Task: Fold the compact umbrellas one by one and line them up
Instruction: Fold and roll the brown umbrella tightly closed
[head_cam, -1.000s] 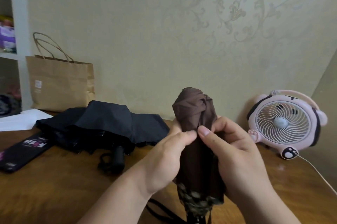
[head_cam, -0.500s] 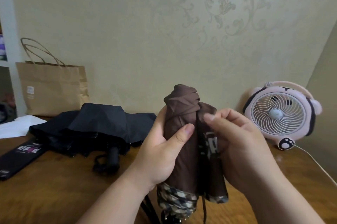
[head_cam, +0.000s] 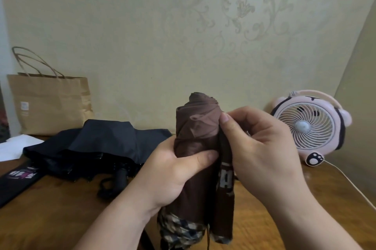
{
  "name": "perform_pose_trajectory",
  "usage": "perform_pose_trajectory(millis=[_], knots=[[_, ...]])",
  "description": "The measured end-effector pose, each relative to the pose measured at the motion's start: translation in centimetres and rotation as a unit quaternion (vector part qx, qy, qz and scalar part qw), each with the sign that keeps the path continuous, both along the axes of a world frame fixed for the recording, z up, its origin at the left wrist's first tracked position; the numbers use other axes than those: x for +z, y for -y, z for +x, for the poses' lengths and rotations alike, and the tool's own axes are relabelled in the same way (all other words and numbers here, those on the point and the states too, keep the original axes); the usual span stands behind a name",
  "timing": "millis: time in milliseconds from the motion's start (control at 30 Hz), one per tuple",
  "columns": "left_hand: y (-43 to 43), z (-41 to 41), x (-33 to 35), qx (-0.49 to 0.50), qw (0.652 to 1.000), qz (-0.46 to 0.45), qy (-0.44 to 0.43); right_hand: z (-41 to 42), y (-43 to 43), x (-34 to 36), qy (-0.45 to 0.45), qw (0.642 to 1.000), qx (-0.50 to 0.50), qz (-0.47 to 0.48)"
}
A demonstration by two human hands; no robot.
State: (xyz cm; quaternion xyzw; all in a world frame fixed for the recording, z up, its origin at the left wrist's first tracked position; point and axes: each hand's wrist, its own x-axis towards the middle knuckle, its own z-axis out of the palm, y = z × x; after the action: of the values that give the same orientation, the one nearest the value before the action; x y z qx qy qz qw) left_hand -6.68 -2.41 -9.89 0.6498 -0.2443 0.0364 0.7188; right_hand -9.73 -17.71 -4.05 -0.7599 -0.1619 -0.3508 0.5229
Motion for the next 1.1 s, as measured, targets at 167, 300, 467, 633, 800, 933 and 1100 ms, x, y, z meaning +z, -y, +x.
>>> perform_pose_trajectory(millis=[167,300,467,633,800,933,1100], knots=[[0.9,-0.3,0.9,0.101,0.989,0.099,0.035,-0.7,-0.4,0.3,-0.047,0.999,0.000,-0.017],[1.6,-1.9,1.9,0.246,0.947,0.205,-0.015,-2.3,0.0,1.0,-0.118,0.991,0.043,-0.038],[2.6,-3.9,2.0,0.312,0.886,0.324,0.115,-2.6,0.4,1.2,-0.107,0.990,0.024,-0.094],[3.3,-3.8,0.4,0.316,0.903,0.218,0.192,-2.0,1.7,0.7,-0.107,0.992,0.012,-0.066],[4.2,-4.0,0.1,0.325,0.895,0.199,0.232,-1.7,2.6,0.6,-0.136,0.990,0.025,-0.012],[4.7,-4.0,0.1,0.315,0.914,0.202,0.157,-0.1,3.7,-0.1,-0.181,0.978,0.059,0.083],[4.9,-3.1,0.0,0.265,0.933,0.235,0.068,1.2,4.7,-0.7,-0.231,0.954,0.110,0.157]])
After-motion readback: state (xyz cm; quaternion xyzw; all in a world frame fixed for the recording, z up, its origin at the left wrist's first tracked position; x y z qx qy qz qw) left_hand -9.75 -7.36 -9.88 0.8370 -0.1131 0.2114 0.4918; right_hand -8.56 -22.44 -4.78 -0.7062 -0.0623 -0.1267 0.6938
